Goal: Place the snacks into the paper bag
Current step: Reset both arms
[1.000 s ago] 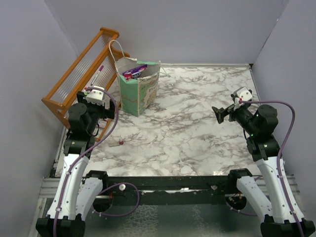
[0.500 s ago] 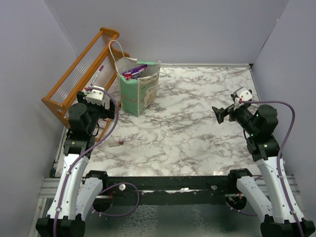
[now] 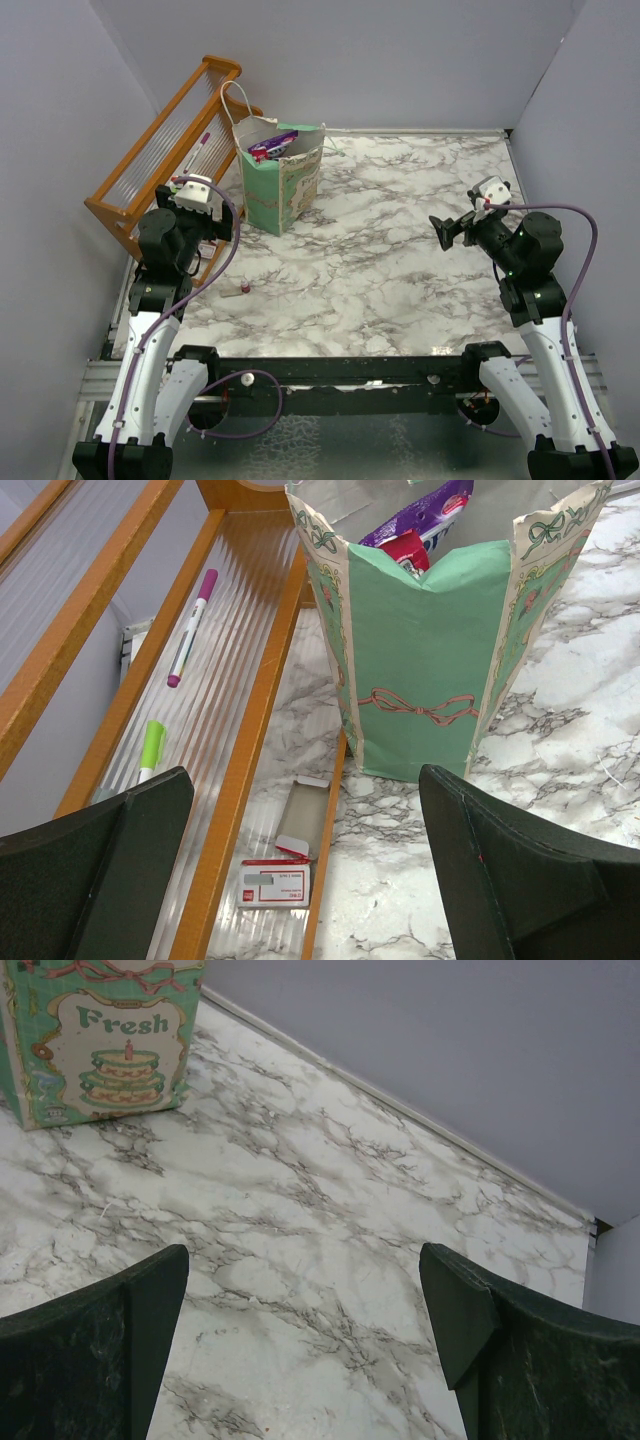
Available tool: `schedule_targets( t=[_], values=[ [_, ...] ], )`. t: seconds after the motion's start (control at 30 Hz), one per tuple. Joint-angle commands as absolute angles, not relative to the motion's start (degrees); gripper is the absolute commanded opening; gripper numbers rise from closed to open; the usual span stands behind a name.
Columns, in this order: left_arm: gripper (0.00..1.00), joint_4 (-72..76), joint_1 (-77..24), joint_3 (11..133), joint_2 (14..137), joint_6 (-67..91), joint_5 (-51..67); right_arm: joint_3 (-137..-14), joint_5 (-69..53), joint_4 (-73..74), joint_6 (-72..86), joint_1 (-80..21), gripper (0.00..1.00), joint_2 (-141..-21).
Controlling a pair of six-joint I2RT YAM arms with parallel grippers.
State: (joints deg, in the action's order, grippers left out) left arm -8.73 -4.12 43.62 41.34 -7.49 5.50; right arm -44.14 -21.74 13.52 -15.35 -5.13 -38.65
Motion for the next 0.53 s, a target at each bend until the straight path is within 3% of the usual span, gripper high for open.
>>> schedule_targets(
  t=[0.0, 0.5],
  values=[
    [0.99, -8.93, -3.86, 43.79, 40.35, -7.98, 4.57, -43.57, -22.42, 14.24, -16.26, -4.64, 0.99, -37.81],
    [0.98, -8.93, -3.87, 43.70, 40.51, -7.99, 4.52, -43.44, -22.33, 14.15, -16.44, -4.66, 0.99, -38.14]
  ],
)
